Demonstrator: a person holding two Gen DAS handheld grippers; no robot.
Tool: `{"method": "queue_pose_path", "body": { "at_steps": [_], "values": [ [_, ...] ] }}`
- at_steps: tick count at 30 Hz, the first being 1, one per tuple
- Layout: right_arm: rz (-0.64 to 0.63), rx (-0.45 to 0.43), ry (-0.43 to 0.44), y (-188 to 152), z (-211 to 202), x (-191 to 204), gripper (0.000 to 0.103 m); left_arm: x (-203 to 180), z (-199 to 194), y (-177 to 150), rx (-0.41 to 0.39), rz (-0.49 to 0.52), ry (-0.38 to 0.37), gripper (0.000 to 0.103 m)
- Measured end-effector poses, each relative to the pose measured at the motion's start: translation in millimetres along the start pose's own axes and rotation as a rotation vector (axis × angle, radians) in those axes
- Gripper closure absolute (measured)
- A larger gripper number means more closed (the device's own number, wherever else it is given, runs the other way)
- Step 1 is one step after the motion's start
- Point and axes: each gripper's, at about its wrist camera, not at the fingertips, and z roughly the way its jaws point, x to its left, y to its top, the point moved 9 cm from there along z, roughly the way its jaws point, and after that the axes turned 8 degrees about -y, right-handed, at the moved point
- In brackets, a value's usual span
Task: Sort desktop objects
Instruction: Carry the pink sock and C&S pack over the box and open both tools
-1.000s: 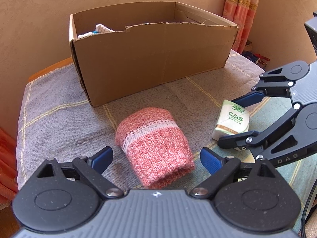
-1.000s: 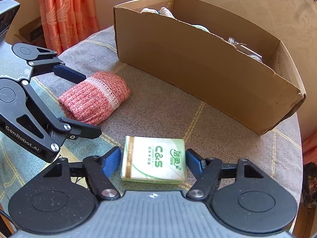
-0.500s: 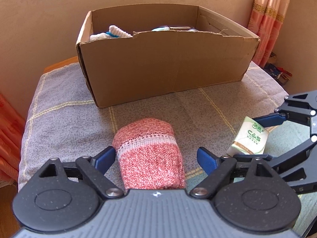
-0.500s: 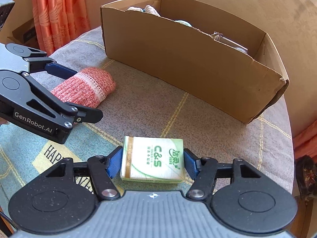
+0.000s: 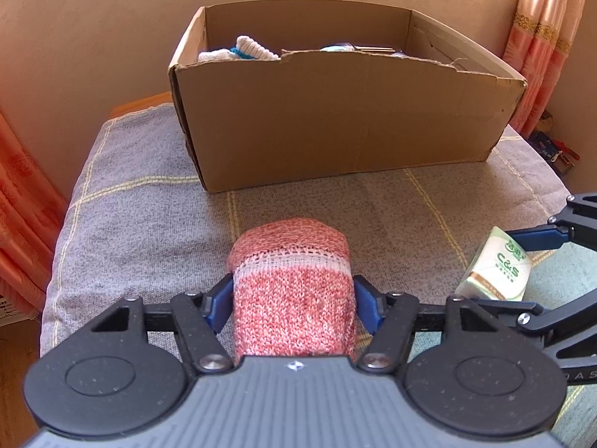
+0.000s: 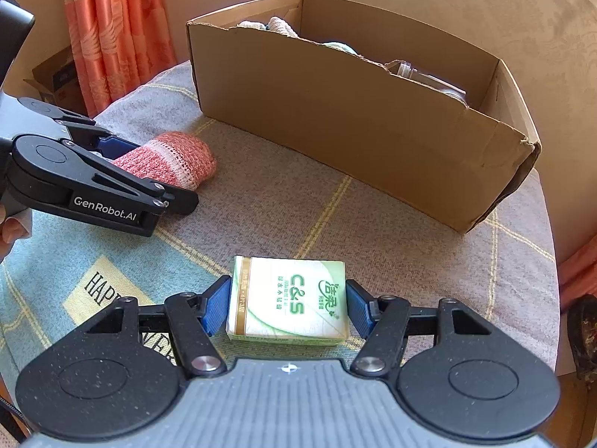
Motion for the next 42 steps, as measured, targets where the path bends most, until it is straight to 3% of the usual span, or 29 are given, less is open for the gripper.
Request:
{"method": "queue_pose_path", "body": {
  "at_steps": [22,32,42],
  "values": [
    [-0.067,-0.084,-0.023,32,-45,-11,0.034,-14,-51,29,-0.04,0.116,-0.088,0.039],
    [-0.072,-0.143,-0.047,63,-67,-30,0.034,-31,-71,72,-0.103,0.186,-0.132,0.039],
    [-0.085,-0.191,-0.087,96,-76,-55,0.034,-32,-74,123,-0.161,0.211,-0.123,0.039]
  ]
}}
